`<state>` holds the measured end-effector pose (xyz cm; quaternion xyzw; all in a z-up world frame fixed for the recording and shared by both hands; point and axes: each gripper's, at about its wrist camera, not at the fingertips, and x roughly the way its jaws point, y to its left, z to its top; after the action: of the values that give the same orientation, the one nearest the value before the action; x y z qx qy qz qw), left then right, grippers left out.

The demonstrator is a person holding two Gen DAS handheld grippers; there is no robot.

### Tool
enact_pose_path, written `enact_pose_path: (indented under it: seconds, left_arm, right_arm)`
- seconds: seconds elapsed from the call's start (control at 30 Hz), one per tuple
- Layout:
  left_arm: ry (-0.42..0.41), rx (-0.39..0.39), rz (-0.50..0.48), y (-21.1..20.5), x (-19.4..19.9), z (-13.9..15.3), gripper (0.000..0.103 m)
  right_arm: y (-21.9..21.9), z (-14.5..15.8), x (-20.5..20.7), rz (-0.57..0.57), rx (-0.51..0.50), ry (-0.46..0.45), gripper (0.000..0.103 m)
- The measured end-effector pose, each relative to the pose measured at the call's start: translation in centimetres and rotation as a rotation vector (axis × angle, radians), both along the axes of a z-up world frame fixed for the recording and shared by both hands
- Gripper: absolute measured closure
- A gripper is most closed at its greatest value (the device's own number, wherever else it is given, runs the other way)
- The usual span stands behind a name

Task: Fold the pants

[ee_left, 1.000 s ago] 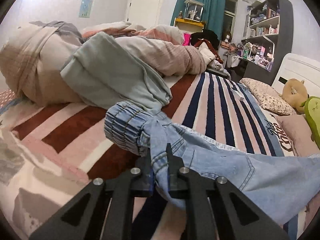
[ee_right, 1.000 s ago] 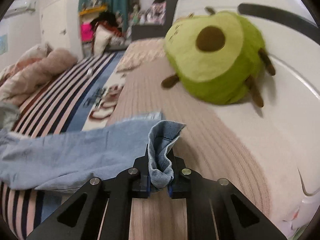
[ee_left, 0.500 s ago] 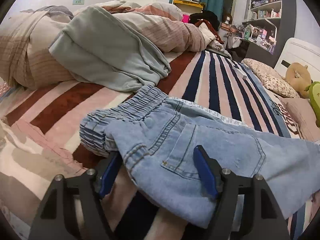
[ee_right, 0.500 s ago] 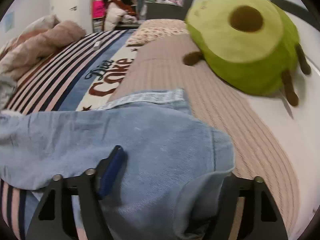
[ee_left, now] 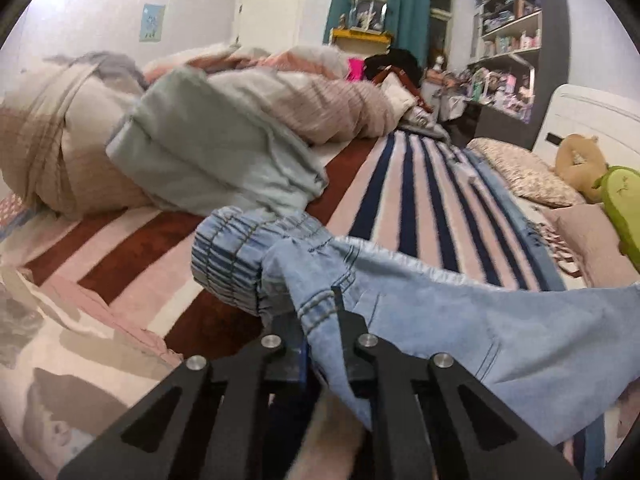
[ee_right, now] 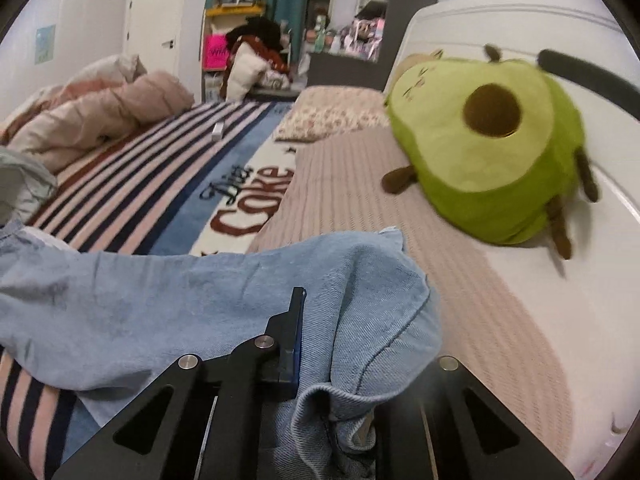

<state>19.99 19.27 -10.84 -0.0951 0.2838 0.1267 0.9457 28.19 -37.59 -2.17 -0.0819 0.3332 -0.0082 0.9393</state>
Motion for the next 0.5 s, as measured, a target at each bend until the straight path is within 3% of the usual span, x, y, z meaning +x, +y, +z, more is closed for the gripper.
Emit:
enact_pose_path:
  seconds: [0.23,0.33,0.4,0.43,0.5]
  left_arm:
    - [-0.041,-0.06,-0.143,-3.9,-3.7,2.8,0.098]
    - [-0.012,-0.093,-0.164,-5.3,-5.0,2.1,0.098]
    - [0.028,-0.109,-0.161,-5.5,-5.5,0.9,0.095]
    - [0.045,-0.121,-0.155,-5.5,-5.7,0.4,0.09]
    - [0.085,-0.154,-0.143,-5.2,-6.1,-0.6,0.066]
  right_arm:
    - [-4.8,4.3,-6.0,-0.123,-0.005,-0.037,0.097]
    - [-6.8,4.6,-7.9,-0.151,-0.002,0.017,0.095]
    - [-7.9,3.6,-8.5,-0.152,0.042,0.096,0.088]
    - [-8.2,2.9,-8.7,-0.153,0.049,0.13,0.08]
    - [-8.5,1.6,-9.2,-0.167,0.035,0.182,0.065]
